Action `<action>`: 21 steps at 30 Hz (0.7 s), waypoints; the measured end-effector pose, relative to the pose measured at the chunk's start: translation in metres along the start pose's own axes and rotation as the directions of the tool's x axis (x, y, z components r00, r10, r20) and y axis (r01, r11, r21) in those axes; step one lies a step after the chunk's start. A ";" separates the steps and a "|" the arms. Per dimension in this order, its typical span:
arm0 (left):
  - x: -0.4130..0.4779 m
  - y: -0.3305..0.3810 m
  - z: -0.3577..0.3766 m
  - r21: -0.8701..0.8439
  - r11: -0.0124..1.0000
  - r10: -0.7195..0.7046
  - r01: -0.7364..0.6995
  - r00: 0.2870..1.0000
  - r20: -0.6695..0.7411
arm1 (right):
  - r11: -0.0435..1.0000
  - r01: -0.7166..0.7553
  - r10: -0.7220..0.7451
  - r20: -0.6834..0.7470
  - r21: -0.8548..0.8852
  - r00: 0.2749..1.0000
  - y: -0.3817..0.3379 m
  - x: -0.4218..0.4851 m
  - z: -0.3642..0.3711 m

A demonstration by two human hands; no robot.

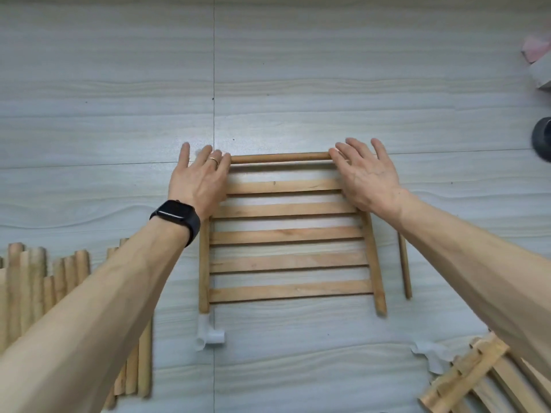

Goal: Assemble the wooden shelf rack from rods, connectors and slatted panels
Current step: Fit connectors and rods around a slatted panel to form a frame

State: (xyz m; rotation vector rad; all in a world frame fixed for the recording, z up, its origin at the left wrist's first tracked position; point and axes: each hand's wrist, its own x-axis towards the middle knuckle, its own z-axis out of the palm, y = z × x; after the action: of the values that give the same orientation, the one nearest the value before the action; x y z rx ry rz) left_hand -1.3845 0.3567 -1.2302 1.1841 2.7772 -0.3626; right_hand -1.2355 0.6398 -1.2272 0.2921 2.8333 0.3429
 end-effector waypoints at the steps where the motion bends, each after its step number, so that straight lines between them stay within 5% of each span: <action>1: -0.003 0.001 0.000 -0.027 0.999 -0.019 0.018 1.000 -0.007 | 0.999 -0.027 0.028 -0.011 0.040 1.000 -0.003 -0.005 -0.001; 6: -0.056 0.026 -0.001 -0.345 0.928 -0.141 0.145 0.989 0.037 | 0.875 -0.104 0.204 -0.165 0.473 0.965 -0.017 -0.075 -0.010; 9: -0.101 0.051 0.007 -0.429 0.888 -0.149 0.169 0.986 0.080 | 0.777 -0.186 0.295 -0.088 0.601 0.951 -0.015 -0.143 -0.001; 12: -0.141 0.077 0.019 -0.484 0.855 -0.164 0.185 0.983 0.087 | 0.787 -0.366 0.250 0.286 0.497 0.925 -0.002 -0.202 0.010; 15: -0.170 0.103 0.026 -0.470 0.867 -0.145 0.163 0.987 0.075 | 0.884 -0.392 0.173 0.600 0.256 0.781 0.006 -0.251 0.019; 18: -0.191 0.120 0.032 -0.412 0.903 -0.081 0.124 0.990 0.119 | 0.907 -0.392 0.191 0.680 0.153 0.708 -0.002 -0.288 0.032; 21: -0.207 0.124 0.040 -0.332 0.938 -0.030 0.102 0.977 0.213 | 0.901 -0.384 0.194 0.604 0.202 0.773 -0.017 -0.309 0.050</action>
State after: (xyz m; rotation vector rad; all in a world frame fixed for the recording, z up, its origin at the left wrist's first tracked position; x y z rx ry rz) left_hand -1.1519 0.2846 -1.2526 0.9165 2.5671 -0.0006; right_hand -0.9321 0.5630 -1.2039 0.7722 2.2193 -0.1388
